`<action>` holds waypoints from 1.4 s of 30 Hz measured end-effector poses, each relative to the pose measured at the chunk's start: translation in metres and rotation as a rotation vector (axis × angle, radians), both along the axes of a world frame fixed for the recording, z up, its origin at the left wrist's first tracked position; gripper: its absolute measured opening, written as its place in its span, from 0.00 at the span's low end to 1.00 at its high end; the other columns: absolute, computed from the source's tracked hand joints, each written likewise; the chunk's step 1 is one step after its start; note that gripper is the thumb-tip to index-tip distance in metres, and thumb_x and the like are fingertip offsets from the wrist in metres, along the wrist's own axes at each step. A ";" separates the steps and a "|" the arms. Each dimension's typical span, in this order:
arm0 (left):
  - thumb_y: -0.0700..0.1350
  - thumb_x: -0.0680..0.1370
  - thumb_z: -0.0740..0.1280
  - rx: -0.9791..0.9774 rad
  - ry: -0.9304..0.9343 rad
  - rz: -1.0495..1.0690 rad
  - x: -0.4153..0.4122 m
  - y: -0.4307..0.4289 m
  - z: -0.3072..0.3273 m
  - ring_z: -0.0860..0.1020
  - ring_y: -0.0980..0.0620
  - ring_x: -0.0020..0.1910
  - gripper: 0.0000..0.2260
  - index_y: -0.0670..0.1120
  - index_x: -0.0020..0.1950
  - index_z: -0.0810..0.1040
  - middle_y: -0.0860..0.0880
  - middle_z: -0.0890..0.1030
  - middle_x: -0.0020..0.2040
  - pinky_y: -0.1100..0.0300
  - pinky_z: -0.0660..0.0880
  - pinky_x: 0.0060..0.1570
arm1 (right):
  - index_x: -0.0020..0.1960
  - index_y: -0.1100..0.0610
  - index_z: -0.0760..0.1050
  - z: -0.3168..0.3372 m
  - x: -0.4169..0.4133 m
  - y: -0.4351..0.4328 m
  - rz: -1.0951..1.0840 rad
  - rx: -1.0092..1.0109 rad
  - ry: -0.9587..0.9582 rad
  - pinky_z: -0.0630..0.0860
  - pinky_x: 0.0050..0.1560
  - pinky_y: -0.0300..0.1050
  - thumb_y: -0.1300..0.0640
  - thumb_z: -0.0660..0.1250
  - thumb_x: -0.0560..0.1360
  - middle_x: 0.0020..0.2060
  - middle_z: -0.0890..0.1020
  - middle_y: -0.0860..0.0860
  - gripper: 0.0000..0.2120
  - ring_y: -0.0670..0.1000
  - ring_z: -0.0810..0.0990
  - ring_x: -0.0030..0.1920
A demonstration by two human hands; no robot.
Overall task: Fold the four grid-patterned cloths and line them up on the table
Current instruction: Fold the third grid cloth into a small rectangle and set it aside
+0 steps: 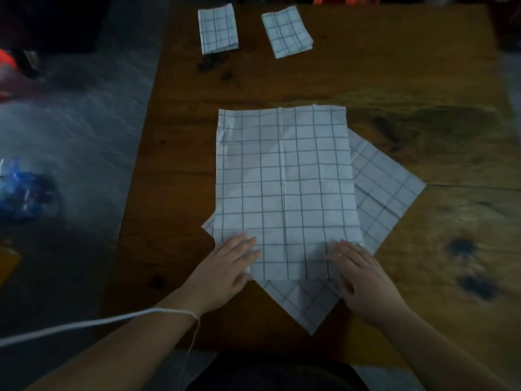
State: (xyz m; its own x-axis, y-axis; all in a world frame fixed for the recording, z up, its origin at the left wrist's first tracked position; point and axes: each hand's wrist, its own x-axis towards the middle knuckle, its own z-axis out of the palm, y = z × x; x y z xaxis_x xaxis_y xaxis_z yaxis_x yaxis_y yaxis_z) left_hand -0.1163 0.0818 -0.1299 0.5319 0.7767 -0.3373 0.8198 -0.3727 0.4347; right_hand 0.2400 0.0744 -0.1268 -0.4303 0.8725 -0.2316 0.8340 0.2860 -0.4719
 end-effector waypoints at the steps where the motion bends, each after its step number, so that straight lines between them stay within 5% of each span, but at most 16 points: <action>1: 0.55 0.85 0.57 0.008 0.010 0.005 -0.007 -0.005 -0.002 0.35 0.59 0.79 0.26 0.56 0.82 0.53 0.57 0.45 0.82 0.57 0.37 0.78 | 0.76 0.50 0.67 -0.003 0.003 -0.008 0.001 -0.006 -0.032 0.54 0.80 0.53 0.58 0.66 0.78 0.77 0.64 0.45 0.27 0.46 0.56 0.80; 3: 0.56 0.85 0.57 0.013 0.030 0.012 -0.021 -0.012 -0.006 0.35 0.59 0.79 0.28 0.55 0.82 0.50 0.57 0.44 0.82 0.58 0.36 0.78 | 0.78 0.50 0.64 -0.012 0.007 -0.019 -0.016 -0.002 -0.083 0.49 0.80 0.49 0.59 0.64 0.79 0.79 0.61 0.45 0.28 0.44 0.52 0.80; 6: 0.57 0.85 0.56 0.043 -0.012 0.029 -0.030 -0.016 -0.015 0.40 0.59 0.80 0.26 0.55 0.82 0.55 0.58 0.49 0.81 0.61 0.36 0.77 | 0.74 0.52 0.71 -0.013 0.001 -0.025 -0.111 0.060 -0.069 0.56 0.77 0.47 0.64 0.67 0.78 0.74 0.71 0.47 0.26 0.48 0.64 0.75; 10: 0.46 0.83 0.61 0.183 -0.114 0.102 -0.031 -0.022 -0.016 0.69 0.51 0.74 0.16 0.50 0.68 0.79 0.52 0.76 0.71 0.59 0.53 0.75 | 0.64 0.51 0.79 -0.003 -0.008 -0.027 -0.190 0.067 -0.090 0.64 0.69 0.48 0.66 0.69 0.73 0.63 0.80 0.47 0.21 0.52 0.75 0.66; 12: 0.42 0.81 0.66 0.241 -0.124 0.163 -0.034 -0.028 -0.004 0.75 0.52 0.66 0.11 0.50 0.62 0.82 0.51 0.82 0.62 0.55 0.62 0.74 | 0.61 0.52 0.81 0.005 -0.012 -0.032 -0.182 0.067 -0.076 0.69 0.65 0.50 0.64 0.70 0.75 0.59 0.83 0.49 0.16 0.54 0.78 0.62; 18: 0.39 0.83 0.60 0.139 -0.140 0.211 -0.062 -0.088 0.029 0.72 0.60 0.64 0.16 0.52 0.68 0.77 0.55 0.79 0.64 0.58 0.64 0.71 | 0.54 0.53 0.84 0.035 -0.020 -0.088 -0.173 0.195 -0.048 0.74 0.53 0.50 0.66 0.73 0.74 0.49 0.85 0.47 0.12 0.54 0.83 0.52; 25: 0.39 0.81 0.65 0.049 -0.256 0.360 -0.080 -0.139 0.042 0.72 0.64 0.60 0.15 0.53 0.66 0.76 0.59 0.77 0.60 0.60 0.71 0.66 | 0.53 0.56 0.83 0.057 -0.031 -0.128 -0.244 0.220 -0.030 0.75 0.50 0.51 0.69 0.75 0.70 0.47 0.86 0.50 0.14 0.56 0.84 0.49; 29: 0.39 0.80 0.67 -0.037 -0.468 0.601 -0.078 -0.110 0.070 0.76 0.68 0.55 0.14 0.56 0.61 0.74 0.63 0.77 0.55 0.66 0.72 0.56 | 0.52 0.58 0.84 0.093 -0.042 -0.094 -0.316 0.329 0.030 0.75 0.50 0.49 0.66 0.73 0.75 0.47 0.86 0.53 0.08 0.57 0.83 0.48; 33: 0.41 0.81 0.66 -0.046 -0.489 0.746 -0.070 -0.055 0.088 0.75 0.67 0.53 0.11 0.55 0.60 0.76 0.61 0.77 0.53 0.68 0.71 0.50 | 0.54 0.58 0.82 0.115 -0.053 -0.030 -0.342 0.333 0.039 0.71 0.50 0.46 0.61 0.68 0.80 0.49 0.85 0.52 0.06 0.55 0.81 0.50; 42: 0.45 0.82 0.66 -0.207 -0.448 1.118 -0.046 0.062 0.070 0.78 0.54 0.53 0.21 0.55 0.73 0.68 0.53 0.76 0.62 0.58 0.78 0.48 | 0.55 0.50 0.78 0.073 -0.061 0.108 -0.427 0.091 -0.051 0.75 0.42 0.48 0.52 0.60 0.83 0.47 0.81 0.48 0.08 0.53 0.78 0.46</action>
State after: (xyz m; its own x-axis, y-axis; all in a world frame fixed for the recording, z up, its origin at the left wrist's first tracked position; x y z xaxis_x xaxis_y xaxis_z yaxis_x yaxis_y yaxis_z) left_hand -0.1619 0.1438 -0.0602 -0.2935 0.8339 -0.4674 0.4063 0.5514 0.7286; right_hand 0.1785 0.1822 -0.0536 -0.0161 0.9874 -0.1577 0.9079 -0.0516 -0.4159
